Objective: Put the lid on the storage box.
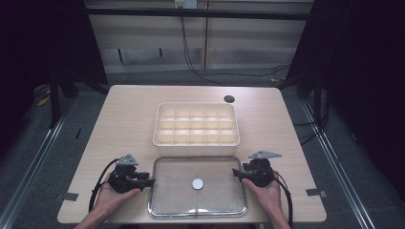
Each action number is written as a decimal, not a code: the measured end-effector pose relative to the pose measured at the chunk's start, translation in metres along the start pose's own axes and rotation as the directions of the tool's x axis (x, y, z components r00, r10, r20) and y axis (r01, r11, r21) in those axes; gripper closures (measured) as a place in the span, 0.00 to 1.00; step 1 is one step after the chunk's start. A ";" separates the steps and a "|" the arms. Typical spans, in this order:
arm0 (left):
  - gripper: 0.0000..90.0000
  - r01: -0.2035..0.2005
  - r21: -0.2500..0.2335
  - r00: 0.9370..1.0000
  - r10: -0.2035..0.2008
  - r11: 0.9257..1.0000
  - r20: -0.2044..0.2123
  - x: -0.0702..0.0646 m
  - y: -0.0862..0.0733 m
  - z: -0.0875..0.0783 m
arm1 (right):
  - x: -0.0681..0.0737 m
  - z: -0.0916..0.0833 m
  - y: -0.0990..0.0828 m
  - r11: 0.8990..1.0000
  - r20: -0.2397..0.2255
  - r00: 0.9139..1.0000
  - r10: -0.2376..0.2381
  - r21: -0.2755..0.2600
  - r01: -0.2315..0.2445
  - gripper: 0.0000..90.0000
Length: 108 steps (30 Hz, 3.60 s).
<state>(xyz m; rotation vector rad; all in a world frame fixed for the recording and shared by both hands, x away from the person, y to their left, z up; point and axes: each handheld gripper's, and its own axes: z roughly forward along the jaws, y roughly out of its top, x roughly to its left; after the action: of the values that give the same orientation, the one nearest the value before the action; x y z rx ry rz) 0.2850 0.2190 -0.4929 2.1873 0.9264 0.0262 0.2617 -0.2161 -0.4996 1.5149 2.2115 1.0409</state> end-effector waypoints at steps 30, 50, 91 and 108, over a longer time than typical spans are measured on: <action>0.67 -0.048 0.006 0.999 0.048 0.999 0.005 -0.009 0.001 0.005 | -0.029 -0.004 -0.011 0.924 -0.198 0.909 0.366 -0.041 -0.381 0.73; 0.63 -0.046 -0.011 0.999 0.046 0.999 0.015 -0.008 0.000 0.006 | -0.029 -0.016 -0.015 0.882 -0.349 0.841 0.414 -0.074 -0.465 0.78; 0.36 0.047 -0.036 0.995 -0.043 0.998 0.091 0.000 0.001 0.008 | -0.017 -0.030 -0.006 0.939 -0.409 0.876 0.257 -0.110 -0.327 0.82; 0.51 0.097 -0.076 0.989 -0.087 0.992 0.123 0.005 0.003 -0.003 | -0.016 -0.026 -0.007 0.943 -0.395 0.882 0.258 -0.097 -0.320 0.80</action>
<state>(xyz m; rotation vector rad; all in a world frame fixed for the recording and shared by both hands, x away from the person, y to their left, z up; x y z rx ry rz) 0.2894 0.2223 -0.4901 2.0451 0.9409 -0.1080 0.2485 -0.2425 -0.4893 1.7275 2.1002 1.6903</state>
